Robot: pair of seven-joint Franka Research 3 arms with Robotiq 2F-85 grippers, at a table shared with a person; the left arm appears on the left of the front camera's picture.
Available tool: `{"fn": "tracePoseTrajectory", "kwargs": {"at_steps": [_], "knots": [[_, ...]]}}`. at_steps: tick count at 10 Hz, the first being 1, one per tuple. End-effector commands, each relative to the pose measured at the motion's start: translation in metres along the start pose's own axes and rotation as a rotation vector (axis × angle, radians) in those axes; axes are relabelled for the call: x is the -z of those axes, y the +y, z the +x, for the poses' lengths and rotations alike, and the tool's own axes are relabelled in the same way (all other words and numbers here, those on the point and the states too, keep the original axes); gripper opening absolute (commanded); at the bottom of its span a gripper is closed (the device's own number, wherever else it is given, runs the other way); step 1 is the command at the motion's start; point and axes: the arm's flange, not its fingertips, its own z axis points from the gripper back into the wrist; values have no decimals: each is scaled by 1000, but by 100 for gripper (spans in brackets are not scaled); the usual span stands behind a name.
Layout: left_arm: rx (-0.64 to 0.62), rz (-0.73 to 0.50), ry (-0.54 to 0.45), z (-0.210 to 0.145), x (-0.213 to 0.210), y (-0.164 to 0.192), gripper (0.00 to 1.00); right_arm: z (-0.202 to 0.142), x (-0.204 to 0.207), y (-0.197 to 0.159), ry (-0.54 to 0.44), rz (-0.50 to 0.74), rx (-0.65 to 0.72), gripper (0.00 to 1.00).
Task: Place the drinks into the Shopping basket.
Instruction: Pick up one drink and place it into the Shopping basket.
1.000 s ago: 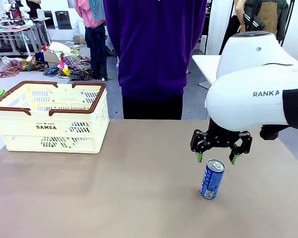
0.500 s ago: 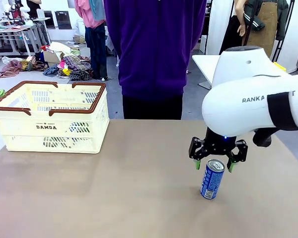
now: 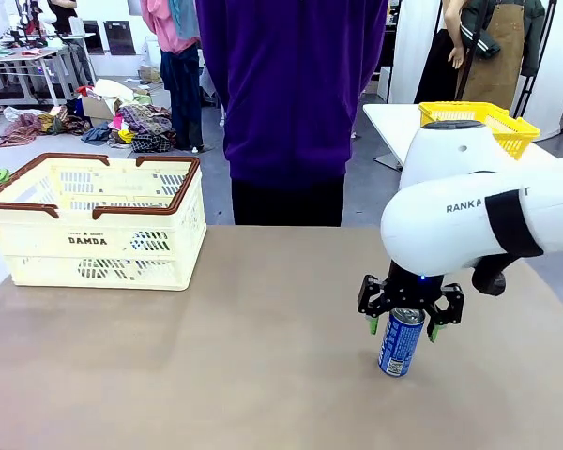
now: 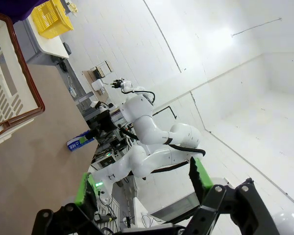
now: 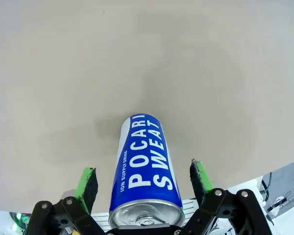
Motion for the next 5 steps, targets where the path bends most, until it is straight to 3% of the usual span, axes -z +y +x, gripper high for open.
{"fn": "tracePoseTrajectory", "kwargs": {"at_steps": [1,2,3,4,5], "knots": [[14,-13,3,0,-2,-2,100,-13,2,-5,-27,52,23,100],[14,-13,3,0,-2,-2,100,-14,2,-7,-29,59,24,85],[14,-13,3,0,-2,-2,100,-15,2,-9,-13,61,33,27],[14,-13,3,0,-2,-2,100,-15,0,-9,12,57,35,0],[14,-13,3,0,-2,-2,100,-15,-1,-9,34,46,33,0]]}}
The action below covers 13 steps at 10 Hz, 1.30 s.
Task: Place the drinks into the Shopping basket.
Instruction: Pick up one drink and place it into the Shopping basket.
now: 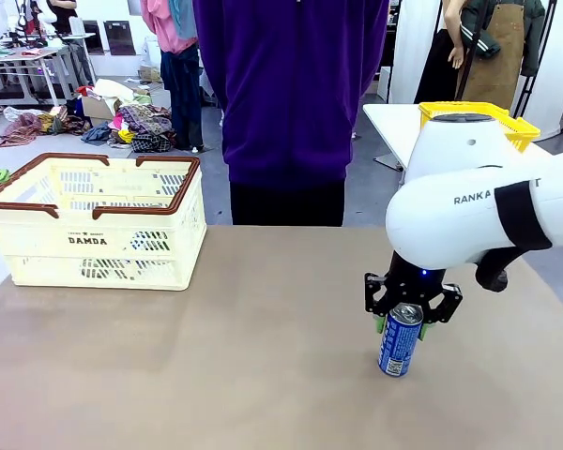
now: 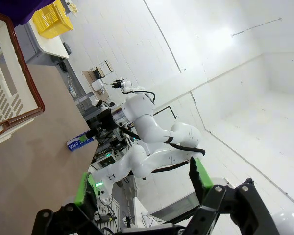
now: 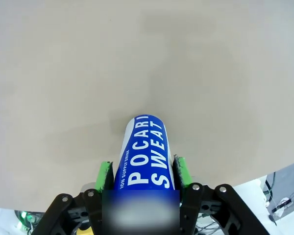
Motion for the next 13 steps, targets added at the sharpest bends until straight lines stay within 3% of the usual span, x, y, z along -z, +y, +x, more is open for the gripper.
{"fn": "tracePoseTrajectory", "kwargs": {"at_steps": [1,6,7,9,11,13], "knots": [[14,-13,3,0,-2,-2,100,-15,5,-9,50,13,30,0],[14,-13,3,0,-2,-2,100,-13,3,-14,110,7,31,0],[14,-13,3,0,-2,-2,100,-14,-11,-19,109,24,14,0],[14,-13,3,0,-2,-2,100,-27,-93,-26,16,59,-15,0],[14,-13,3,0,-2,-2,100,-33,-143,5,-26,52,-101,0],[14,-13,3,0,-2,-2,100,-38,-169,69,-93,59,-280,0]]}}
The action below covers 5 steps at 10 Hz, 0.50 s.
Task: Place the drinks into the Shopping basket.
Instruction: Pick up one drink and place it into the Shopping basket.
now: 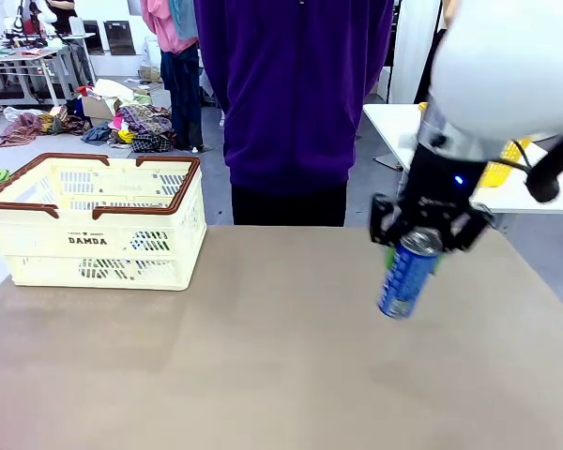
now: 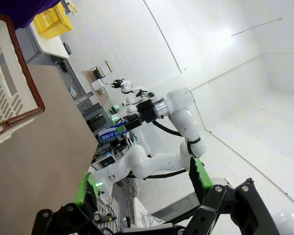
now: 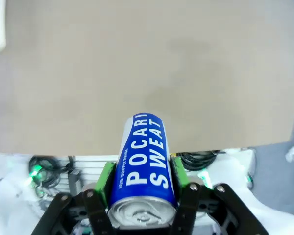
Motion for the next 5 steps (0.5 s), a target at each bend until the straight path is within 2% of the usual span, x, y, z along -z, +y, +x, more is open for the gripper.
{"fn": "tracePoseTrajectory", "kwargs": {"at_steps": [1,3,5], "knots": [[14,-13,3,0,-2,-2,100,26,7,79,-14,24,-207,0],[14,-13,3,0,-2,-2,100,28,27,171,-9,15,-395,0],[14,-13,3,0,-2,-2,100,25,63,242,8,-21,-523,0]]}}
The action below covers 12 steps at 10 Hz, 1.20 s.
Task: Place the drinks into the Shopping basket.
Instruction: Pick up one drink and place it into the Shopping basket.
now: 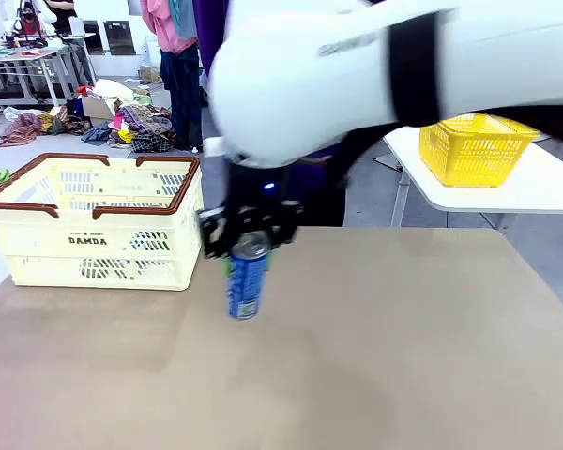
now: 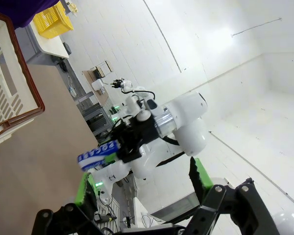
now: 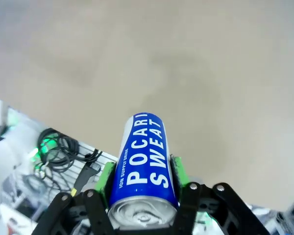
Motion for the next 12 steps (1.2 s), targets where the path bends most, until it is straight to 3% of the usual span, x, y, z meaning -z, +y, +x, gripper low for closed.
{"fn": "tracePoseTrajectory", "kwargs": {"at_steps": [1,4,8,9,10,11,12], "knots": [[14,-13,2,0,-2,-1,100,40,27,31,16,-73,-80,0],[14,-13,2,0,-2,-1,100,51,89,37,84,-135,-134,0],[14,-13,2,0,-2,-1,100,60,107,20,139,-122,-155,0],[14,-13,2,0,-2,-1,100,61,108,15,165,-102,-149,29],[14,-13,2,0,-2,-1,100,61,108,10,164,-91,-140,77],[14,-13,2,0,-2,-1,100,60,107,7,162,-79,-140,100],[14,-13,2,0,-2,-1,100,59,105,5,164,-62,-144,100]]}}
